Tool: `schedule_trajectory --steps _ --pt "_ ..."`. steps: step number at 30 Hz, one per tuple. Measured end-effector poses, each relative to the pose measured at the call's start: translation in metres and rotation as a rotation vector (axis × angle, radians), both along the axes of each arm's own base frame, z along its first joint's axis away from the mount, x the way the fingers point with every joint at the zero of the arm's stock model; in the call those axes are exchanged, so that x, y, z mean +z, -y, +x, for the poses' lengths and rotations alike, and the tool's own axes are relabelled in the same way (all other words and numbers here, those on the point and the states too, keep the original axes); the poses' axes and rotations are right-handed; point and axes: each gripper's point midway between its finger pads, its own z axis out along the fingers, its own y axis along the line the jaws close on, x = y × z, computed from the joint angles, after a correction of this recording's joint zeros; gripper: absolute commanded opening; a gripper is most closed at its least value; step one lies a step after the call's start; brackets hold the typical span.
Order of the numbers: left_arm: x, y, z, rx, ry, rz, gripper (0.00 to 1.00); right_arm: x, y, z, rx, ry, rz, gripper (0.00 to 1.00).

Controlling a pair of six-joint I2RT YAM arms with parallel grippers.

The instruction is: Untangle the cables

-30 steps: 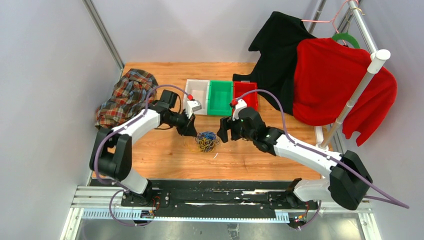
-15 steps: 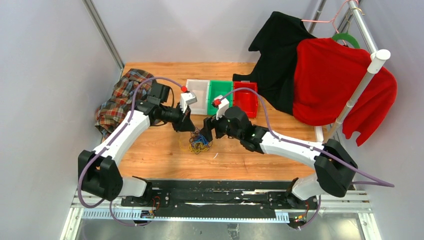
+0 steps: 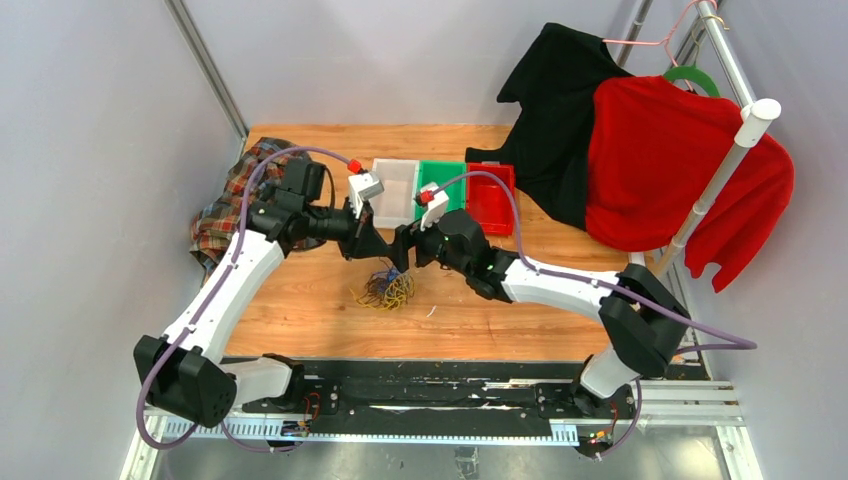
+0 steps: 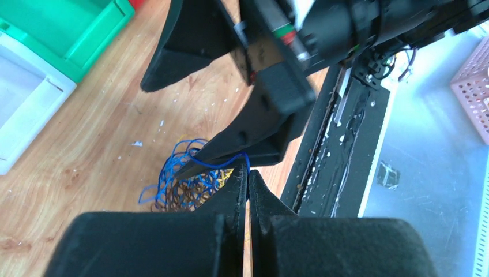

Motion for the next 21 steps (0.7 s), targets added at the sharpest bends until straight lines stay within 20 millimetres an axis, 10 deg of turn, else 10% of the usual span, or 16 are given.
schedule_trajectory --steps 9,21 --pt "0.056 0.004 0.008 0.035 0.060 -0.051 0.01 -0.019 -0.021 0.002 -0.041 -0.033 0.021 0.80" --pt "0.194 0.009 0.012 0.061 0.329 -0.201 0.00 -0.055 -0.014 -0.007 -0.115 -0.065 -0.033 0.75"
